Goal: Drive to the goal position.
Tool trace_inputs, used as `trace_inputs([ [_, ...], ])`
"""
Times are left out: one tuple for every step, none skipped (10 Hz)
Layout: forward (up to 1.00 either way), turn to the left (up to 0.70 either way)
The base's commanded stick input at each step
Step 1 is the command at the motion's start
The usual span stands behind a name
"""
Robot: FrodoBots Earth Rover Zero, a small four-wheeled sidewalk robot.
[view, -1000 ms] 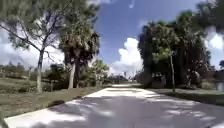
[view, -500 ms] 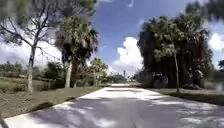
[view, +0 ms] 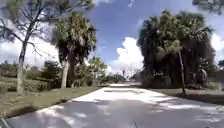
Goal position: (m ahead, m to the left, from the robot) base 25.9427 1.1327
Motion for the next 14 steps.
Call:
trace_inputs([
  [0.85,0.0],
  [0.85,0.0],
  [0.85,0.0],
  [0.85,0.0],
  [0.85,0.0],
  [0.85,0.0],
  [0.85,0.0],
  [0.85,0.0],
  [0.85,0.0],
  [0.85,0.0],
  [0.85,0.0],
  [0.85,0.0],
  [0.85,0.0],
  [0.85,0.0],
])
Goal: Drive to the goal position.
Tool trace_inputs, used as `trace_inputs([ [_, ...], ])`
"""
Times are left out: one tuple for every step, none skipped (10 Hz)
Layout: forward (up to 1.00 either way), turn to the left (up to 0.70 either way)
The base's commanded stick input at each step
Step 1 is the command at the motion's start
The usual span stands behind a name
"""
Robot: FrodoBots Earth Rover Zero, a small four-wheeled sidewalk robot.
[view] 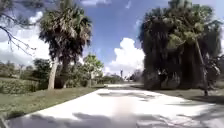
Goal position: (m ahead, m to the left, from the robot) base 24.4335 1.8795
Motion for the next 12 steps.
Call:
trace_inputs([
  [0.85,0.0],
  [0.85,0.0],
  [0.85,0.0],
  [0.85,0.0],
  [0.85,0.0],
  [0.85,0.0],
  [0.85,0.0],
  [0.85,0.0],
  [0.85,0.0],
  [0.85,0.0],
  [0.85,0.0],
  [0.85,0.0],
])
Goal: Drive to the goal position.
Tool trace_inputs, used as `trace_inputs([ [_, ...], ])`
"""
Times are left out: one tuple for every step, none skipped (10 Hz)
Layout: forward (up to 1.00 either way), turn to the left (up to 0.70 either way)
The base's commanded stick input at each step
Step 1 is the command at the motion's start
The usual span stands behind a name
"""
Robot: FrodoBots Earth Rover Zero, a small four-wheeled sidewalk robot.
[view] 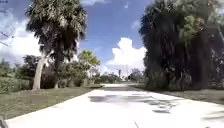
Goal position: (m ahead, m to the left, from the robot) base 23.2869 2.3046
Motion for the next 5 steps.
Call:
trace_inputs([
  [0.85,0.0],
  [0.85,0.0],
  [0.85,0.0],
  [0.85,0.0],
  [0.85,0.0],
])
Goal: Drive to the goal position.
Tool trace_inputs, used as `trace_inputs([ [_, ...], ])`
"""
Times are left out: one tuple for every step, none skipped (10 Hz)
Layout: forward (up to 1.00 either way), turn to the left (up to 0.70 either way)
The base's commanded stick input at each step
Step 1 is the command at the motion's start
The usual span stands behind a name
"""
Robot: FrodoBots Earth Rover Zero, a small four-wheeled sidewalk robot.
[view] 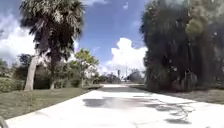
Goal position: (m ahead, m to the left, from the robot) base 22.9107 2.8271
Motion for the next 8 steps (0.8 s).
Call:
trace_inputs([
  [0.85,0.0],
  [0.85,0.0],
  [0.85,0.0],
  [0.85,0.0],
  [0.85,0.0],
  [0.85,0.0],
  [0.85,0.0],
  [0.85,0.0],
])
